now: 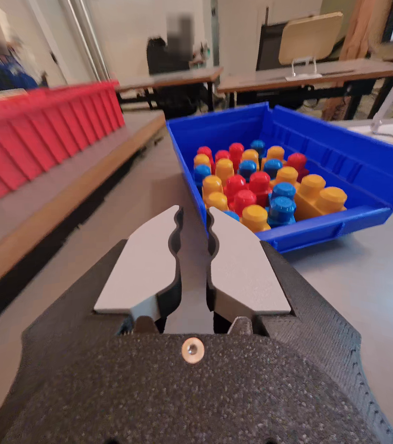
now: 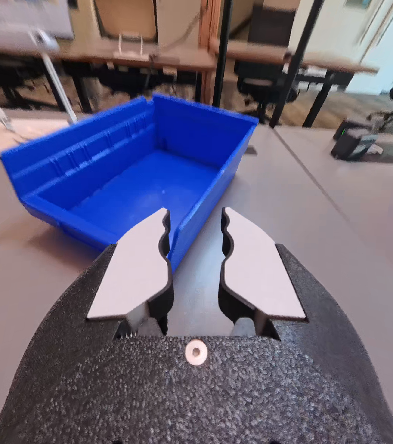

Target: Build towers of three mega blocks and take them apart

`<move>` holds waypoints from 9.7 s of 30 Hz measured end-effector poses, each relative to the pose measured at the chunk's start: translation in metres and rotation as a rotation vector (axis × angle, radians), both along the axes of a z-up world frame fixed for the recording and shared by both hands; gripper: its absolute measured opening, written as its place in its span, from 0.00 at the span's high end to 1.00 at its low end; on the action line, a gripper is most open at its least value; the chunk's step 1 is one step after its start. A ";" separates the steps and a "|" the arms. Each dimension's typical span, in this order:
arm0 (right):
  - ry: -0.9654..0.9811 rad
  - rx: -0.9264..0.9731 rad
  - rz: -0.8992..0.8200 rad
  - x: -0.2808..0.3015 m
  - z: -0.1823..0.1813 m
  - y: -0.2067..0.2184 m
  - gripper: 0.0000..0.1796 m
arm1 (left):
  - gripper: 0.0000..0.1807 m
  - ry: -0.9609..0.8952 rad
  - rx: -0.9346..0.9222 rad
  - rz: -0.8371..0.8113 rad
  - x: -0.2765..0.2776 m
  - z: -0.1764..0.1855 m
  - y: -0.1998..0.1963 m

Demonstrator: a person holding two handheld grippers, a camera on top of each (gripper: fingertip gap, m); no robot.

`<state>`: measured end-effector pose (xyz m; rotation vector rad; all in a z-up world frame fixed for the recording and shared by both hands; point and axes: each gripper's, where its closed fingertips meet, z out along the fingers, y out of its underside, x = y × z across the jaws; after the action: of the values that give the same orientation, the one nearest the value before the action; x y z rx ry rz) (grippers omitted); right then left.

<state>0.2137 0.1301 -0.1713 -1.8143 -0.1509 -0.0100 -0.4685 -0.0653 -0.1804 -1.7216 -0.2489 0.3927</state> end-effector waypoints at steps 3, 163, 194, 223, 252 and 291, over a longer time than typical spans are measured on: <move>0.034 0.107 0.112 -0.025 0.035 -0.005 0.78 | 0.94 0.090 0.031 -0.100 0.022 0.037 0.007; 0.313 0.131 1.483 -0.285 0.048 -0.141 0.81 | 0.76 -0.136 0.004 -1.694 0.394 0.074 0.061; 0.328 0.152 1.367 -0.231 0.062 -0.096 0.82 | 0.61 0.126 -0.616 -1.596 0.409 -0.096 0.081; 0.097 -0.174 1.579 -0.268 0.003 -0.140 0.82 | 0.81 0.059 -0.700 -1.697 0.416 -0.059 0.045; 0.073 -0.164 1.492 -0.280 -0.012 -0.132 0.67 | 0.80 -0.040 -0.557 -1.658 0.405 -0.046 0.059; 0.061 -0.206 1.450 -0.276 -0.023 -0.122 0.80 | 0.80 0.153 -0.968 -0.533 0.070 -0.072 0.155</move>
<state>-0.0628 0.0081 -0.1944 -1.5256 -1.4074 1.0972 -0.3983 0.0895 -0.2525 -2.5763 0.6078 0.2491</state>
